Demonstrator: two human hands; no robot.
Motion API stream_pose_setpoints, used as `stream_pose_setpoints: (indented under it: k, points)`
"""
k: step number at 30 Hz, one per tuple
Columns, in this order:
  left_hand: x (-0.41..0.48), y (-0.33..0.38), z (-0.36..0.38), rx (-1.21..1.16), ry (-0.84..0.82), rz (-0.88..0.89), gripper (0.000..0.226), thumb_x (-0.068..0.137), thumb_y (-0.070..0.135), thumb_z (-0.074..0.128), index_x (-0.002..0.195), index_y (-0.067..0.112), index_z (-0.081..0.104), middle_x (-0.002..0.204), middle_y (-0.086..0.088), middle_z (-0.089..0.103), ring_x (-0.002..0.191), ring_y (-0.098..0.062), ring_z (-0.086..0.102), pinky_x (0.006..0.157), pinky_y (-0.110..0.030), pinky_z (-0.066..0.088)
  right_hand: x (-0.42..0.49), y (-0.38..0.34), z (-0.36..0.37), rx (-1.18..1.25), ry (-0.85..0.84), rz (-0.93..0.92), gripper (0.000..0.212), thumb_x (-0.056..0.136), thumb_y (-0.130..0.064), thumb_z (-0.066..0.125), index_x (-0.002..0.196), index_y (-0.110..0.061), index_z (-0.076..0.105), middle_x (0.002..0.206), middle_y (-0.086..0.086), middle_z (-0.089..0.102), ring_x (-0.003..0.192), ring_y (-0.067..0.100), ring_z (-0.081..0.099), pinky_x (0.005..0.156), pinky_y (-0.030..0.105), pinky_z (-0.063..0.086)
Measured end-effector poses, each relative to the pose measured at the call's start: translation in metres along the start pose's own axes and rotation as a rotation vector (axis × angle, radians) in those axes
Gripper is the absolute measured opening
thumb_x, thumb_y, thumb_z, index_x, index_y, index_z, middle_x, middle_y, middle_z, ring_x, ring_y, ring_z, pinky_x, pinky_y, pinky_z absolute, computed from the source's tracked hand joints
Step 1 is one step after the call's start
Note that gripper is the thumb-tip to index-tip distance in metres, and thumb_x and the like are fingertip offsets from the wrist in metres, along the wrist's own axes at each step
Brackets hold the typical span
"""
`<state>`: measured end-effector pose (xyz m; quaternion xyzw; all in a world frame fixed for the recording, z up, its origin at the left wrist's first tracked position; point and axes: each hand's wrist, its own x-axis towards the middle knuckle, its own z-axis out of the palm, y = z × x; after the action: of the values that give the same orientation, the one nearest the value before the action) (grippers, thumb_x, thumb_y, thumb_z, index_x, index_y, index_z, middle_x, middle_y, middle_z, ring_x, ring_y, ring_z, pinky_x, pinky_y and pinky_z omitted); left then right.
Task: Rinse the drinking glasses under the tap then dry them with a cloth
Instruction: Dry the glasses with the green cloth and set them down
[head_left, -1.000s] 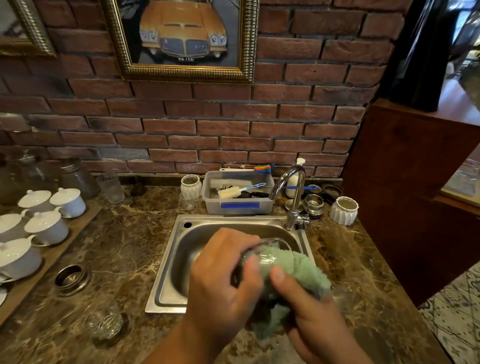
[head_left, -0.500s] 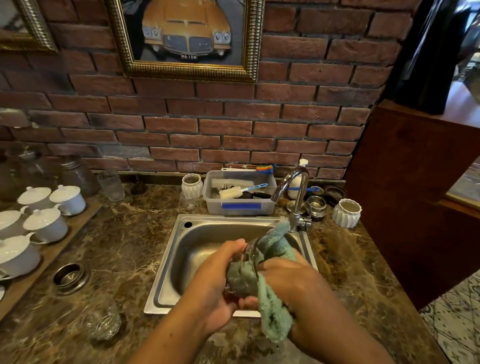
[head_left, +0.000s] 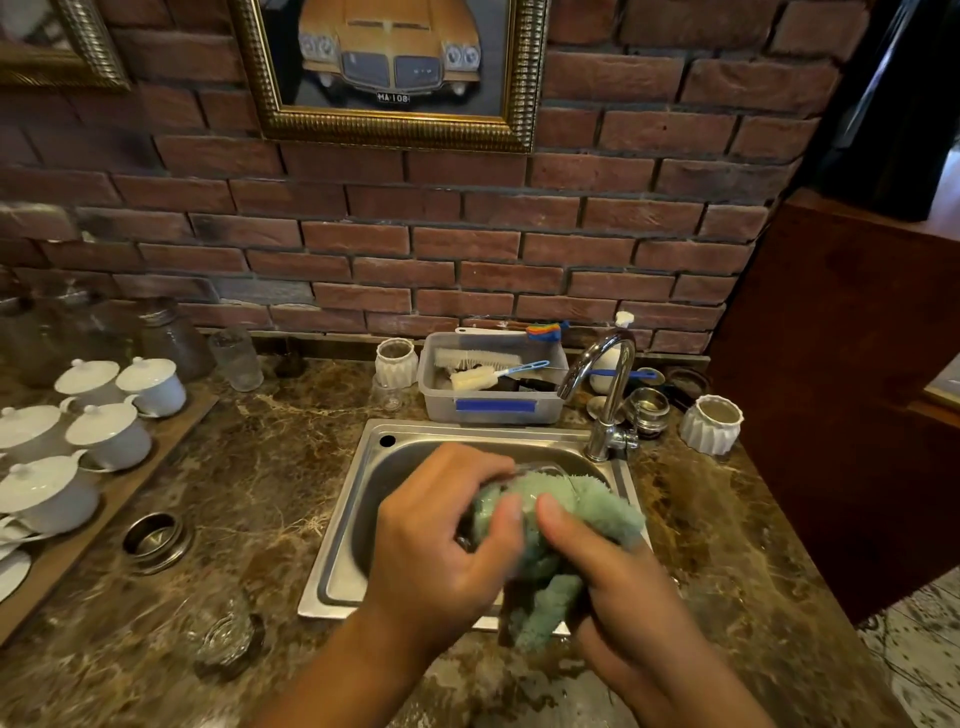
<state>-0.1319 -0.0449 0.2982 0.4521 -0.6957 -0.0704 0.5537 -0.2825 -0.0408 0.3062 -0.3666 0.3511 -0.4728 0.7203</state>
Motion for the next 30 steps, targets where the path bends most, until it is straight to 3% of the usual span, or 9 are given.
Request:
stream_pose_setpoints:
  k: [2, 4, 9, 12, 16, 19, 22, 26, 30]
  points:
    - [0.003, -0.006, -0.004, 0.085, -0.083, 0.187, 0.026, 0.091, 0.025, 0.057, 0.096, 0.004, 0.073, 0.088, -0.002, 0.069, 0.082, -0.013, 0.065, 0.071, -0.026, 0.052, 0.004, 0.002, 0.001, 0.202, 0.006, 0.099, 0.062, 0.062, -0.025, 0.083, 0.117, 0.000, 0.068, 0.118, 0.028, 0.068, 0.114, 0.042, 0.065, 0.105, 0.059, 0.045]
    - [0.001, -0.009, -0.005, 0.058, -0.135, 0.145, 0.026, 0.092, 0.027, 0.057, 0.099, 0.007, 0.072, 0.092, 0.000, 0.069, 0.085, -0.011, 0.064, 0.073, -0.027, 0.052, 0.005, 0.000, -0.002, 0.148, 0.022, 0.102, 0.047, 0.072, -0.018, 0.082, 0.113, 0.001, 0.069, 0.114, 0.028, 0.070, 0.110, 0.040, 0.067, 0.101, 0.056, 0.049]
    - [-0.006, 0.006, 0.002, -0.219, -0.221, -0.503, 0.038, 0.080, 0.056, 0.056, 0.104, 0.031, 0.070, 0.102, 0.017, 0.071, 0.099, -0.003, 0.067, 0.080, -0.015, 0.052, 0.008, -0.024, -0.021, -0.535, -0.143, -0.112, 0.022, 0.078, -0.039, 0.079, 0.089, -0.021, 0.077, 0.086, 0.001, 0.076, 0.078, 0.010, 0.071, 0.069, 0.024, 0.056]
    - [-0.004, -0.002, -0.001, -0.727, -0.540, -0.877, 0.043, 0.082, 0.054, 0.067, 0.108, 0.020, 0.076, 0.105, -0.007, 0.076, 0.095, -0.021, 0.071, 0.079, -0.038, 0.057, 0.008, -0.047, -0.024, -0.857, -0.470, -0.202, 0.018, 0.091, -0.029, 0.063, 0.089, -0.013, 0.072, 0.087, 0.003, 0.073, 0.078, 0.009, 0.068, 0.072, 0.018, 0.051]
    - [-0.013, 0.007, -0.008, -1.408, -0.832, -1.124, 0.059, 0.082, 0.047, 0.079, 0.131, 0.018, 0.065, 0.108, -0.017, 0.072, 0.083, -0.028, 0.074, 0.068, -0.040, 0.062, 0.011, -0.063, -0.024, -0.719, -0.695, -0.009, 0.007, 0.091, -0.004, 0.066, 0.097, -0.007, 0.069, 0.091, -0.009, 0.074, 0.087, 0.004, 0.070, 0.074, 0.015, 0.054]
    - [-0.015, 0.012, -0.002, -1.513, -0.727, -1.246, 0.067, 0.077, 0.058, 0.079, 0.122, 0.009, 0.068, 0.094, -0.025, 0.068, 0.067, -0.031, 0.070, 0.057, -0.036, 0.059, 0.018, -0.053, -0.023, -0.416, -0.562, 0.064, 0.023, 0.085, -0.016, 0.074, 0.102, -0.002, 0.067, 0.091, 0.005, 0.073, 0.080, 0.015, 0.073, 0.067, 0.021, 0.059]
    - [-0.021, 0.017, 0.008, -1.509, -0.396, -1.374, 0.070, 0.079, 0.064, 0.069, 0.100, -0.003, 0.076, 0.084, -0.024, 0.065, 0.059, -0.028, 0.064, 0.053, -0.029, 0.053, 0.027, -0.027, -0.015, -0.173, -0.146, 0.052, 0.023, 0.083, -0.019, 0.075, 0.097, -0.003, 0.065, 0.077, 0.011, 0.071, 0.065, 0.017, 0.072, 0.057, 0.028, 0.058]
    - [-0.036, 0.029, 0.025, -1.479, 0.060, -1.394, 0.069, 0.079, 0.058, 0.062, 0.103, -0.005, 0.076, 0.083, -0.025, 0.067, 0.055, -0.028, 0.060, 0.046, -0.028, 0.050, 0.025, 0.016, -0.008, -0.288, 0.234, -0.051, 0.025, 0.081, -0.031, 0.073, 0.101, -0.016, 0.071, 0.093, 0.007, 0.079, 0.088, 0.024, 0.076, 0.084, 0.046, 0.060]
    - [-0.047, 0.026, 0.023, -1.322, 0.141, -1.309, 0.053, 0.093, 0.051, 0.051, 0.120, 0.011, 0.073, 0.114, -0.018, 0.075, 0.093, -0.034, 0.076, 0.080, -0.043, 0.057, 0.016, 0.034, 0.006, -0.481, 0.231, -0.281, 0.016, 0.097, -0.023, 0.058, 0.105, -0.021, 0.071, 0.098, -0.004, 0.078, 0.094, 0.012, 0.074, 0.082, 0.029, 0.060]
